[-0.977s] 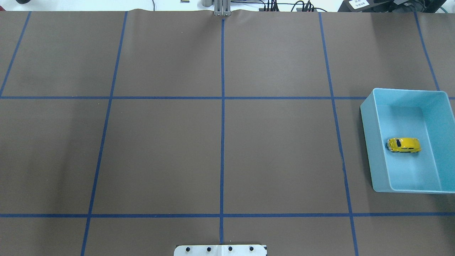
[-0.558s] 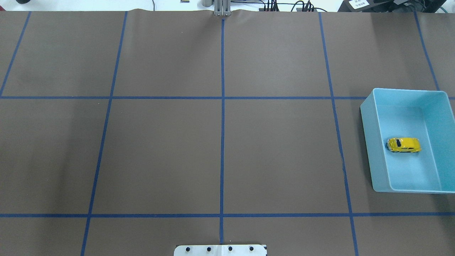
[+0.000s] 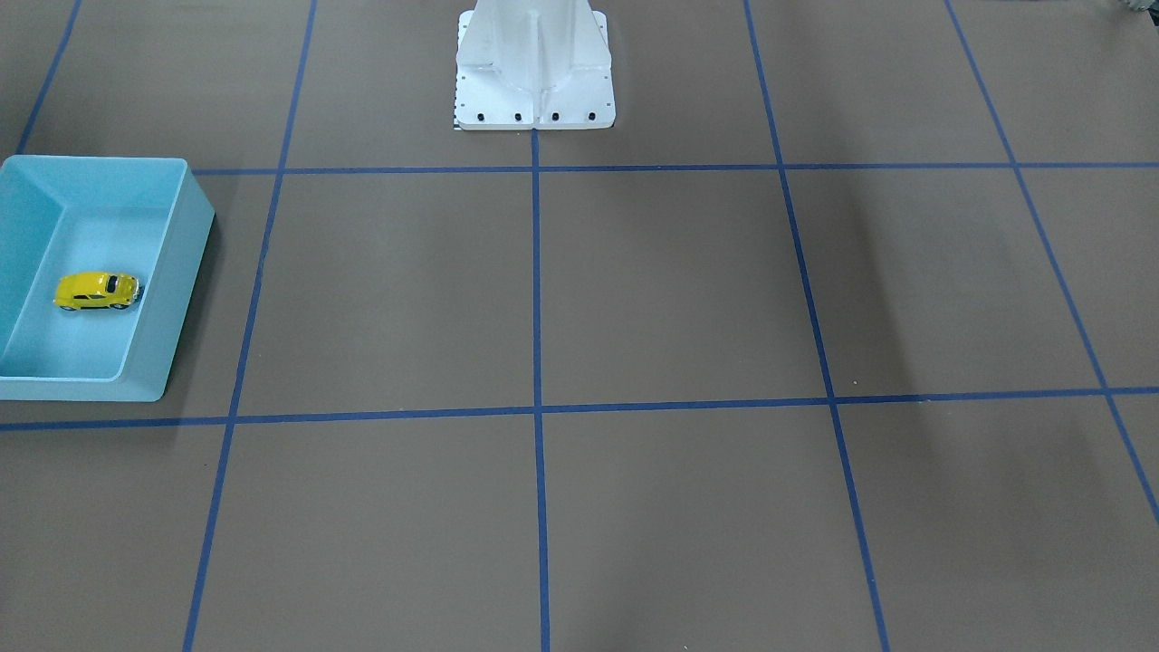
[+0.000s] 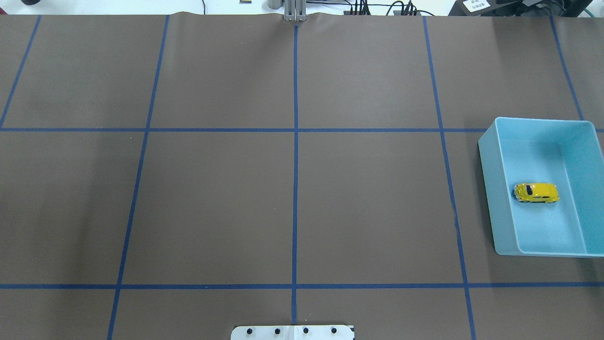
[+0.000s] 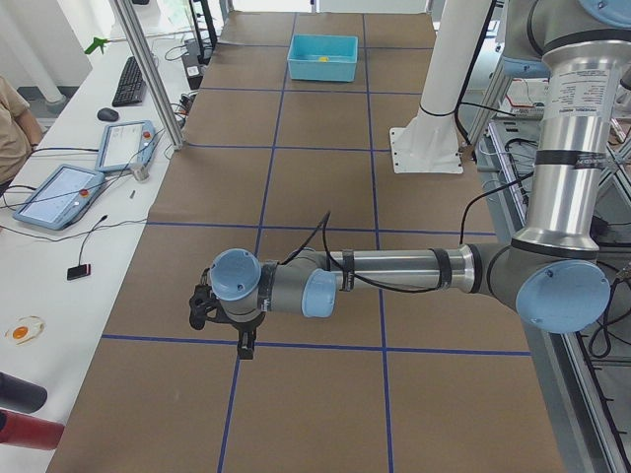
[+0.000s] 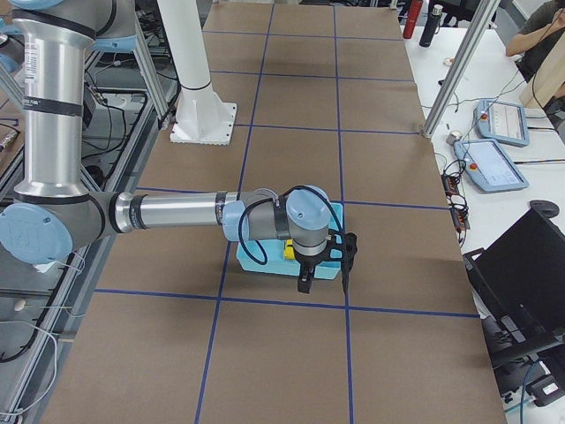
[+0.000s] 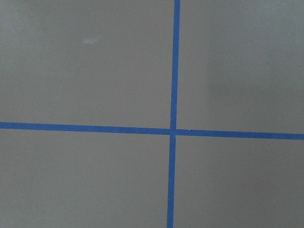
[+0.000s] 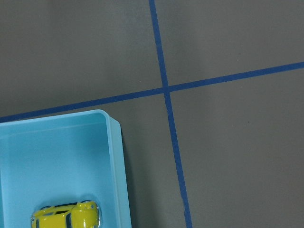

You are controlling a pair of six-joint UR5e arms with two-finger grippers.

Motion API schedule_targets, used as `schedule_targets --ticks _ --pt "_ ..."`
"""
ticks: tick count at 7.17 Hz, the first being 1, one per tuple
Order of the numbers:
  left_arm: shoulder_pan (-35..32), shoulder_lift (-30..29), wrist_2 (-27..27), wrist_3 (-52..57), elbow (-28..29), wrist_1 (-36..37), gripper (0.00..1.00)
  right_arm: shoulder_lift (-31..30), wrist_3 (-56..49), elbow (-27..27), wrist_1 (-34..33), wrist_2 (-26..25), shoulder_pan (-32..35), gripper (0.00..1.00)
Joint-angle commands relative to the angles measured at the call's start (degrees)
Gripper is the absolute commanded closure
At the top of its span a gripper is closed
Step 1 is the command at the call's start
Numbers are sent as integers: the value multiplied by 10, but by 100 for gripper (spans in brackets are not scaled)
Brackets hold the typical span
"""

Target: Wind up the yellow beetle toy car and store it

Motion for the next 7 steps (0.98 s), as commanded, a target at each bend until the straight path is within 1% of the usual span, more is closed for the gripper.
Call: schedule_targets --ticks 1,7 --pt "0 0 0 -1 0 0 0 6 1 -15 -4 0 1 0" --pt "0 0 -1 0 -1 0 0 2 -6 -20 1 3 5 0"
